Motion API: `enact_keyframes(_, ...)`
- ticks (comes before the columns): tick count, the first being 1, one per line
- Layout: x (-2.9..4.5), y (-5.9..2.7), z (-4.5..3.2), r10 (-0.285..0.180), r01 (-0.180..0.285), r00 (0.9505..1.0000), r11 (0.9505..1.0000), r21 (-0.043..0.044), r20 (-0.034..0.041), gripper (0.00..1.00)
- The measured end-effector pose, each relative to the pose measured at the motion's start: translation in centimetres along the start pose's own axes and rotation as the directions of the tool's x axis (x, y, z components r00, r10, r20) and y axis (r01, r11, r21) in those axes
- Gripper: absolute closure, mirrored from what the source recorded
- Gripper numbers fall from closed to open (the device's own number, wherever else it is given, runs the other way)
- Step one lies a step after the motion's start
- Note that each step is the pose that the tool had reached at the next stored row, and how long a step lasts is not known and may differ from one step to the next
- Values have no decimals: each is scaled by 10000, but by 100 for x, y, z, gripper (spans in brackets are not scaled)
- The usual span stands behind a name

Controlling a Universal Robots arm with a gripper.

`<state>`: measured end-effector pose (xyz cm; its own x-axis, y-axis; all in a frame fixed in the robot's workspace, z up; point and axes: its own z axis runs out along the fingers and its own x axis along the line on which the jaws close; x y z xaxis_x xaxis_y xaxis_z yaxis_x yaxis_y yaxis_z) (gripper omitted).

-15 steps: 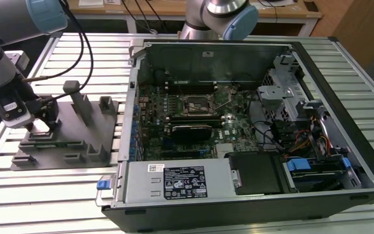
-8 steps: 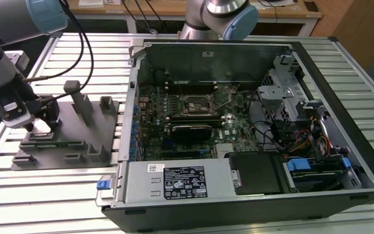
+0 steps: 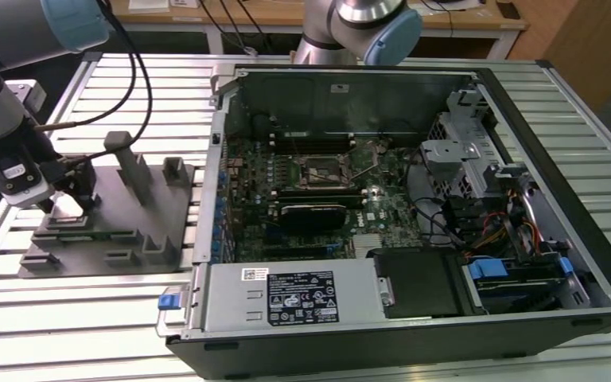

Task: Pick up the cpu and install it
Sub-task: 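Pick up the cpu and move it towards the insertion slot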

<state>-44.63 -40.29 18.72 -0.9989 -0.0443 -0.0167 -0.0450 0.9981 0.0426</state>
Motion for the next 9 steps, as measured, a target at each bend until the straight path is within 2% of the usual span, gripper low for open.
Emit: enact_keyframes(9,-43,-3,-1,38,-38,10000,10000,55,-4,39)
